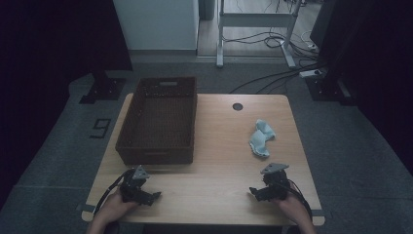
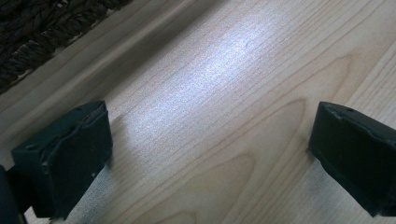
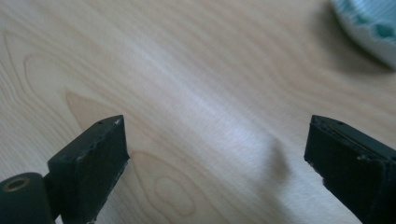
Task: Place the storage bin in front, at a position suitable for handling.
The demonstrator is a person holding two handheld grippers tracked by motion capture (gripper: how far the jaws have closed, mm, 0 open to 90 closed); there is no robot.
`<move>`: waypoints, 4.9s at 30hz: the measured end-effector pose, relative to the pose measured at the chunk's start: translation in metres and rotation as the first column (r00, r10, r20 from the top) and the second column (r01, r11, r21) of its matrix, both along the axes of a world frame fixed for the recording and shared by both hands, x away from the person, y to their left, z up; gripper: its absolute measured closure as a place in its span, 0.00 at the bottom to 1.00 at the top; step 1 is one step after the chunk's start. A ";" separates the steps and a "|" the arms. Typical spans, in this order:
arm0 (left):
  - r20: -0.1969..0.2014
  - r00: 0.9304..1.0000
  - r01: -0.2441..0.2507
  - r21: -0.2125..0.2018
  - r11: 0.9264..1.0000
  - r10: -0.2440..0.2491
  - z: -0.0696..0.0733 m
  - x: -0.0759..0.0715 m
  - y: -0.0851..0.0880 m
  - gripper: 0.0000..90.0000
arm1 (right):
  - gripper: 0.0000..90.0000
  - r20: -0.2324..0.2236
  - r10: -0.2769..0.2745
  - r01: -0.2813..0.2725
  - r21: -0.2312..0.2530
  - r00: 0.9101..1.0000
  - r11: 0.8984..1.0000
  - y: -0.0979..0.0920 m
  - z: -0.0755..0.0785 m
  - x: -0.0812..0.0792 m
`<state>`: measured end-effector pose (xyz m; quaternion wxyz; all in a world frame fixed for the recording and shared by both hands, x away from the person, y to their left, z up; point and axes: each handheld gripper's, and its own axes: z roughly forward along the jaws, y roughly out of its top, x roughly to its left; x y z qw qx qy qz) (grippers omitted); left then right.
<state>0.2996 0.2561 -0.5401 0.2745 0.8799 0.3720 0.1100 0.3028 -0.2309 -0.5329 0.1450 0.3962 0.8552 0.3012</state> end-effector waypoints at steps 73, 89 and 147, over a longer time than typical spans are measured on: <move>0.002 1.000 0.004 0.000 1.000 -0.004 0.000 0.000 0.000 0.00 | 0.20 0.053 -0.252 0.252 0.007 0.966 0.968 -0.016 0.031 0.155; 0.001 1.000 0.005 0.000 1.000 -0.005 0.000 0.000 0.000 0.00 | 0.70 -0.043 -0.244 0.243 -0.010 0.969 0.970 -0.019 0.005 0.163; -0.002 1.000 -0.005 0.002 1.000 0.005 0.000 0.000 -0.001 0.00 | 0.78 0.181 -0.049 0.043 0.038 0.982 0.998 -0.015 0.133 0.037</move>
